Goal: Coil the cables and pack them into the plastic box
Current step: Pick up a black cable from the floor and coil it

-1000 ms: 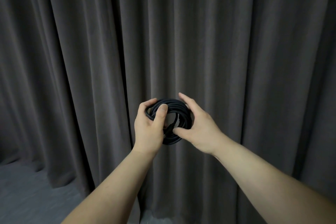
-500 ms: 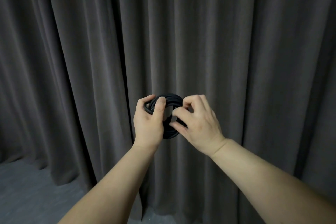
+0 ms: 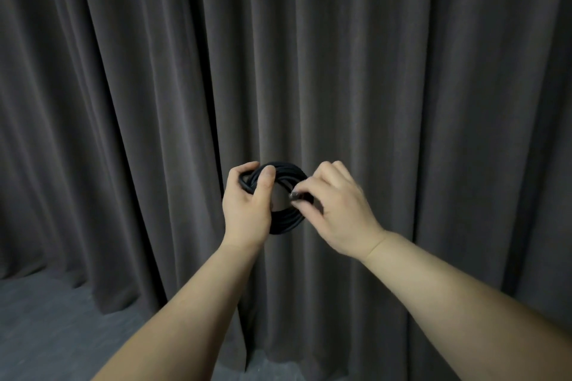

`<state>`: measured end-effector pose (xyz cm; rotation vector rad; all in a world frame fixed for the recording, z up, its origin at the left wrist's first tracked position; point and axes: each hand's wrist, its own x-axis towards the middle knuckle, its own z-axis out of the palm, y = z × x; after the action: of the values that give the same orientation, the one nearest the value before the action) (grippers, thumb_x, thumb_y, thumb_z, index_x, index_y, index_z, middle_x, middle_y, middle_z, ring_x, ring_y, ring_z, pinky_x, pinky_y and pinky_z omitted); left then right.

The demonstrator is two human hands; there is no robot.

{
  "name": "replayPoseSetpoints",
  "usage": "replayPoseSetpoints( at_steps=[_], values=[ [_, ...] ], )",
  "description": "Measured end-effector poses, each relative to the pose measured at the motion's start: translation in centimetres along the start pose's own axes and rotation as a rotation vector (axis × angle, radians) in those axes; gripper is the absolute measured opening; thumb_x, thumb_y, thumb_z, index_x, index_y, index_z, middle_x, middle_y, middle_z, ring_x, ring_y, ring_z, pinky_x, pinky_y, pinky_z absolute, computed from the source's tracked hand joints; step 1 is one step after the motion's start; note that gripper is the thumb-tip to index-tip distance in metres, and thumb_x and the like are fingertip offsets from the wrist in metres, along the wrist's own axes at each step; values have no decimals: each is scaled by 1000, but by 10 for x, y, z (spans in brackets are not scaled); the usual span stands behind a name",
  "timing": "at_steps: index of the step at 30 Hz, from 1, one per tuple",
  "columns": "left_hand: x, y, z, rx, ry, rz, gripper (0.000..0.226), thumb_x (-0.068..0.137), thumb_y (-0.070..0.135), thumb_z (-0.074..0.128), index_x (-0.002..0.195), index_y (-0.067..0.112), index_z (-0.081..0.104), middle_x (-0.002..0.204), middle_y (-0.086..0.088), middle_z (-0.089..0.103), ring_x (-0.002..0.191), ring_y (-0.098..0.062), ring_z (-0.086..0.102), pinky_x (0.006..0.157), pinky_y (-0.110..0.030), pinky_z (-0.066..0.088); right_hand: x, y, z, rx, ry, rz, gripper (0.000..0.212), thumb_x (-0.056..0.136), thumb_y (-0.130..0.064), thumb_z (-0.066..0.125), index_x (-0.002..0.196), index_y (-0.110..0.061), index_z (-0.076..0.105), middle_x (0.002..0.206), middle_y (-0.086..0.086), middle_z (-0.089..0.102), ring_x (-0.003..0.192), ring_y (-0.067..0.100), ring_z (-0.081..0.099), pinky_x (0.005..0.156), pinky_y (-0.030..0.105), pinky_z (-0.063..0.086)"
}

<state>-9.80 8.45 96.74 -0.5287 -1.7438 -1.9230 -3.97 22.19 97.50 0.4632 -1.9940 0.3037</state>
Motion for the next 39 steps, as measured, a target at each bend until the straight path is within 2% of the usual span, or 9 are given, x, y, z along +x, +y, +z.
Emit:
replayPoseSetpoints(
  at_steps=[4, 9, 13, 16, 21, 24, 26, 34, 39],
  values=[
    [6, -3, -13, 14, 34, -26, 47, 73, 60, 61, 109, 30, 59, 95, -5, 68, 85, -18, 63, 89, -43, 52, 10, -18, -17, 481, 94, 441, 8, 86, -14, 65, 81, -16, 59, 67, -8, 57, 66, 8, 54, 64, 17, 42],
    [10, -3, -18, 48, 55, -3, 28, 86, 41, 65, 110, 27, 60, 93, -4, 69, 86, -18, 64, 90, -42, 52, 16, -26, -20, 916, 168, 648, 18, 90, 4, 53, 78, -10, 55, 57, 1, 60, 50, 17, 62, 49, 22, 47],
    [11, -3, -18, 38, 81, -9, 28, 87, 38, 66, 110, 23, 61, 96, -3, 70, 90, -20, 65, 90, -38, 52, 18, -31, -26, 1175, -1, 843, 27, 89, 9, 40, 76, -13, 49, 64, 11, 62, 56, 24, 65, 52, 26, 50],
    [10, -5, -19, 34, 107, -9, 28, 88, 35, 67, 111, 20, 60, 97, 4, 69, 92, -10, 65, 88, -27, 50, 19, -32, -27, 1328, -150, 938, 22, 91, -3, 49, 72, -12, 52, 66, 13, 61, 57, 25, 63, 54, 27, 52],
    [11, -5, -18, 21, 110, -3, 30, 87, 36, 68, 111, 20, 59, 97, 4, 67, 91, -8, 63, 86, -23, 48, 21, -23, -17, 786, -389, 914, 13, 89, -2, 59, 81, -12, 54, 66, 8, 62, 52, 17, 61, 50, 25, 50],
    [11, -6, -16, 49, 46, 2, 33, 85, 37, 69, 113, 24, 57, 99, 5, 66, 92, -7, 62, 84, -21, 48, 26, -20, -14, 113, -610, 626, 16, 89, -14, 49, 91, -16, 64, 84, 4, 69, 76, 24, 67, 69, 32, 55],
    [11, -7, -16, 68, 13, 4, 38, 84, 37, 70, 117, 24, 55, 102, 11, 63, 92, 4, 59, 81, -10, 43, 31, -25, -18, -62, -622, 531, 23, 92, -28, 47, 88, -17, 67, 88, 2, 68, 86, 25, 63, 76, 34, 53],
    [10, -8, -22, 139, -41, 51, 35, 82, 29, 74, 108, 18, 52, 92, 13, 59, 74, 15, 54, 69, 0, 38, 30, -20, -24, 395, -293, 601, 25, 91, -25, 59, 74, -10, 69, 38, -10, 43, 40, 5, 39, 47, 20, 30],
    [14, -7, -19, 1, -43, -6, 25, 81, 32, 75, 100, 19, 65, 76, 8, 61, 68, -4, 57, 74, -20, 46, 20, -2, -21, 656, -259, 681, 24, 91, -20, 59, 71, -13, 70, 50, -5, 41, 47, 4, 36, 52, 20, 26]
  ],
)
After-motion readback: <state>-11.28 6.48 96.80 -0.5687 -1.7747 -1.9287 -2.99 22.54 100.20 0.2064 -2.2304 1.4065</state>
